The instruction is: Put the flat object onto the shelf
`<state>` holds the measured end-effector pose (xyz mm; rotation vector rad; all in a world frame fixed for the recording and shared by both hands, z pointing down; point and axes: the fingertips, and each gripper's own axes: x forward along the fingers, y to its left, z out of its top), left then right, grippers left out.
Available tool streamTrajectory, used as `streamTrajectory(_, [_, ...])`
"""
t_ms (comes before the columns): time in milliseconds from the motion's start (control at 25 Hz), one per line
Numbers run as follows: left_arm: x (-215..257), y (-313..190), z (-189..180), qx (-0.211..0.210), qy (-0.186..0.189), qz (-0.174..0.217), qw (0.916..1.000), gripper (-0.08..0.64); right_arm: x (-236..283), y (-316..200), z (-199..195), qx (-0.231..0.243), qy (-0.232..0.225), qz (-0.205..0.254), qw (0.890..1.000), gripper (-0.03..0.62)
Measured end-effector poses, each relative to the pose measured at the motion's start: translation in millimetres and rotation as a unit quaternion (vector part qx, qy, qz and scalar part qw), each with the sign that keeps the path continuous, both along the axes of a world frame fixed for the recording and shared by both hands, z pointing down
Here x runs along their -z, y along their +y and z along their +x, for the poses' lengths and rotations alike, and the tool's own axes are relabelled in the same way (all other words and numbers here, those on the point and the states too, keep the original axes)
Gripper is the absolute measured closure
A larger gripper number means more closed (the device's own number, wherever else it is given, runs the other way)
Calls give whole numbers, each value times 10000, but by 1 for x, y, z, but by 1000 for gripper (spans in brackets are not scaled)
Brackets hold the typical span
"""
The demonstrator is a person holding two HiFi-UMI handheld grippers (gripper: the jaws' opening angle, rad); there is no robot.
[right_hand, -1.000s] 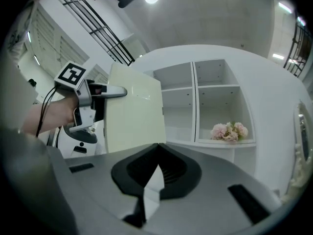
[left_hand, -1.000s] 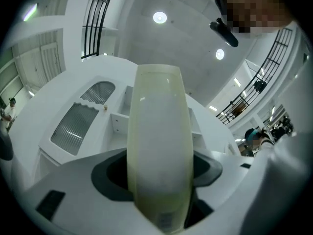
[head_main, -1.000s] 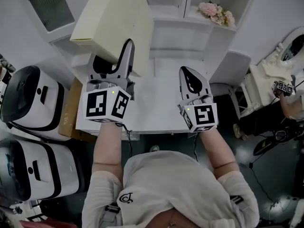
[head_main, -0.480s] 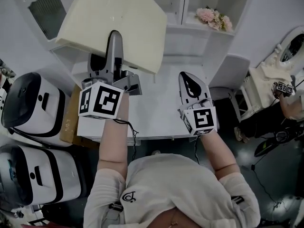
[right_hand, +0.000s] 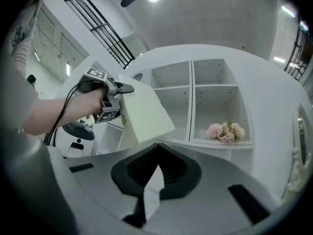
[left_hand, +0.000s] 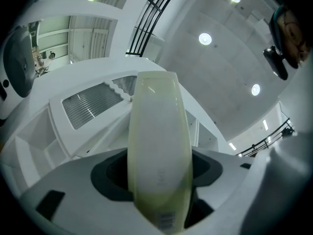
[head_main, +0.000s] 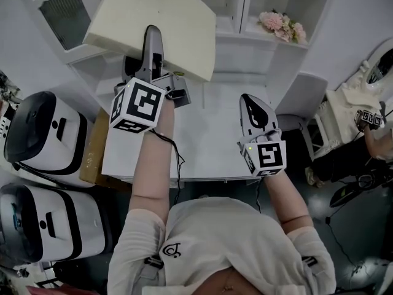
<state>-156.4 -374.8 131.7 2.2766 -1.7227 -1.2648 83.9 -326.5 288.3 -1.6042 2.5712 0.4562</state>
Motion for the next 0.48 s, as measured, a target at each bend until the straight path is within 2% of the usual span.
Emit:
streamTrajectory(160, [7,-15,-2,-4,134,-11,9999,242,1,-6,-3,16,25,20,10000,586])
streamTrajectory(480, [-3,-56,-12,-484,1038,-307,9929,236,15,-23,-8,48,-61,142,9999,586])
